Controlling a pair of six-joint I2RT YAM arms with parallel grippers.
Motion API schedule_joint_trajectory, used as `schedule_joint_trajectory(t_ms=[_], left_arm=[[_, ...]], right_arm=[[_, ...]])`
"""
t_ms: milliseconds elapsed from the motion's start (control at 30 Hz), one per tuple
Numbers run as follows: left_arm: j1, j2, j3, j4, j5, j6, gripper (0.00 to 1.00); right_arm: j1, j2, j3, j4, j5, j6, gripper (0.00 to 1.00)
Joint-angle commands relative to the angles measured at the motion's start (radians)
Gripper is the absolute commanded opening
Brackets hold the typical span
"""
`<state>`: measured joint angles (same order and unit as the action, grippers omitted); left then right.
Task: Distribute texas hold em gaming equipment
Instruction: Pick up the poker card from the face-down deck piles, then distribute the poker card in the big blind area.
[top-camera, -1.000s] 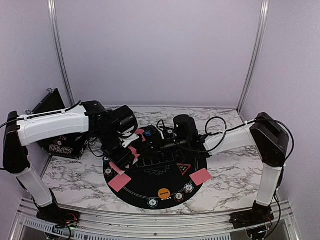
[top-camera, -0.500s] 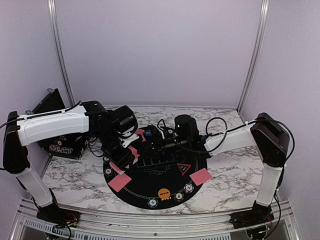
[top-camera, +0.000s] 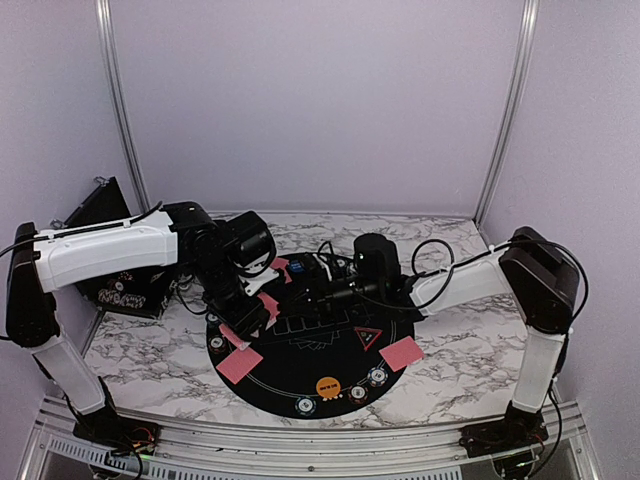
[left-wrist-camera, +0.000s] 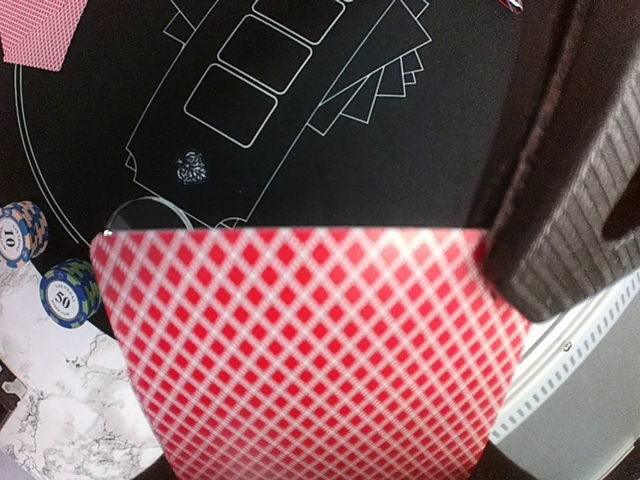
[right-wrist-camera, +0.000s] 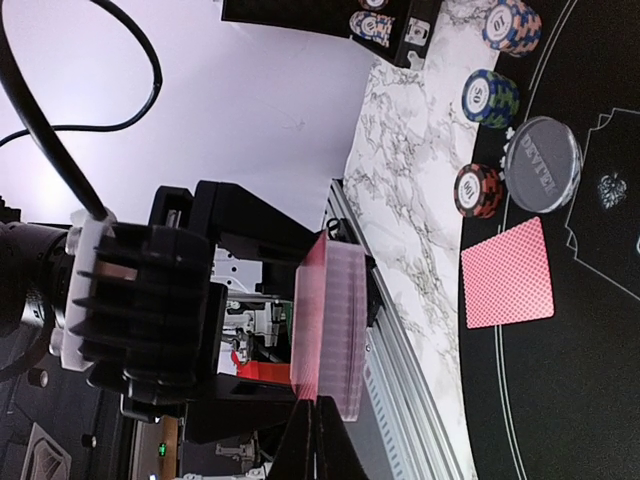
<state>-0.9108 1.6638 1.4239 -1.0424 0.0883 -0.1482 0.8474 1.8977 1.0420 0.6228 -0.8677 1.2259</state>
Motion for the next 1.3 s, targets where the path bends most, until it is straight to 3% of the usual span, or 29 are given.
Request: schedule_joint_trajectory(t_ms=[0, 467, 867, 1133, 1267], left_arm=[[-0.002, -0.003, 0.009, -0.002, -0.005, 0.012, 0.57], [-0.001, 0.0, 0.009, -0.002, -0.008, 0.012, 0.58], [-0.001, 0.007, 0.015, -0.002, -0.006, 0.012, 0.58], [-0.002, 0.012, 0.023, -0.001, -0.005, 0.013, 0.58], [-0.001, 0.013, 0.025, -0.002, -0.003, 0.015, 0.58]], right_arm=[[-0.02, -0.031, -0.033, 0.12, -0.03, 0.062, 0.0], [-0.129, -0.128, -0.148, 0.183, -0.067, 0.078, 0.0], [-0.317, -0.286, -0.405, 0.187, -0.082, 0.026, 0.0], [-0.564, -0.501, -0.688, 0.009, -0.11, -0.125, 0.0], [-0.682, -0.627, -0.776, -0.177, -0.135, -0.23, 0.0]])
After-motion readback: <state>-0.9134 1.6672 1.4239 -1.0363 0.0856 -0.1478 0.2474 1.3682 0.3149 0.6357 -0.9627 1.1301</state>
